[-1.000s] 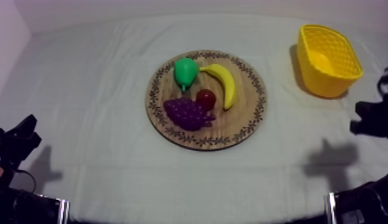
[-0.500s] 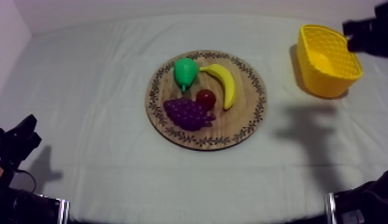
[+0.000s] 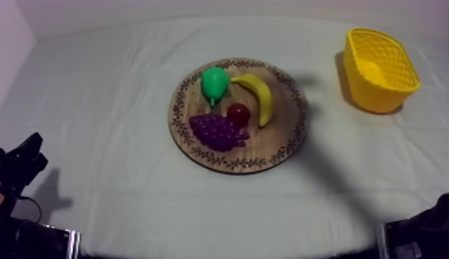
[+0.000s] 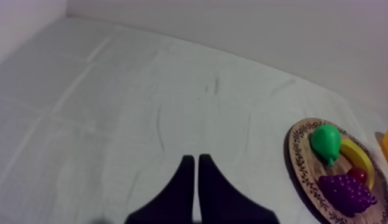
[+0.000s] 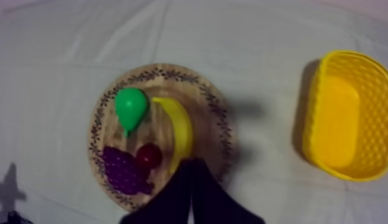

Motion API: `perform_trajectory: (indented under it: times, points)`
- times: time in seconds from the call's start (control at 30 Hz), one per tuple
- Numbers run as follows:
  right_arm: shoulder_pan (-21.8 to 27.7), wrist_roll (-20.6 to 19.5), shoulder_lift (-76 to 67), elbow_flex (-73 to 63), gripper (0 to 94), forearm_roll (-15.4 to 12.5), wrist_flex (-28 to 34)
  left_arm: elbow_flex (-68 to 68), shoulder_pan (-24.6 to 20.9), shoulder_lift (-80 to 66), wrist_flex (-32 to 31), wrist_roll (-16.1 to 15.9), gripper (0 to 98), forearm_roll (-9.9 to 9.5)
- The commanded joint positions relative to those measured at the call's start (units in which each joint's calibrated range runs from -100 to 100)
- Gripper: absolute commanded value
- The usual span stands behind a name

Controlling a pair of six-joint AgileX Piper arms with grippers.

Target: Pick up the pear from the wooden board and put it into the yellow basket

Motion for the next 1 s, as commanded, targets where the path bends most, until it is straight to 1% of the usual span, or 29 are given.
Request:
perform_trajectory:
  times: [0.0,0.2,0.33,0.4,0.43,0.6,0.7,0.87,0.97]
  points:
    - [-1.8,-1.4,7.3,-5.4,0.4,0.4,0.2,0.0,0.0,0.0,0.0,0.0,0.1,0.01]
    - [-4.7,-4.1,15.9,-12.6,0.4,0.7,0.3,0.0,0.0,0.0,0.0,0.0,0.1,0.01]
    - [-5.6,-4.9,20.8,-16.7,0.4,0.8,0.3,0.0,0.0,0.0,0.0,0.0,0.1,0.01]
    - [-5.8,-4.8,23.1,-18.5,3.4,0.8,0.3,0.0,0.0,0.0,0.0,0.0,0.1,0.01]
    - [-5.9,-4.8,24.2,-19.3,7.0,0.7,0.2,0.0,0.0,0.0,0.0,0.0,0.1,0.01]
    - [-5.9,-3.5,28.0,-21.8,33.5,-0.9,0.2,0.0,0.0,0.0,0.0,0.0,0.1,0.01]
    - [-5.6,-3.1,29.4,-23.1,46.0,-1.6,0.2,0.0,0.0,0.0,0.0,0.0,0.1,0.01]
    - [-5.2,-2.6,30.9,-24.2,62.7,-3.4,0.2,0.0,0.0,0.0,0.0,0.0,0.1,0.01]
    - [-5.1,-2.4,32.1,-24.5,68.1,-4.1,0.2,0.0,0.0,0.0,0.0,0.0,0.1,0.01]
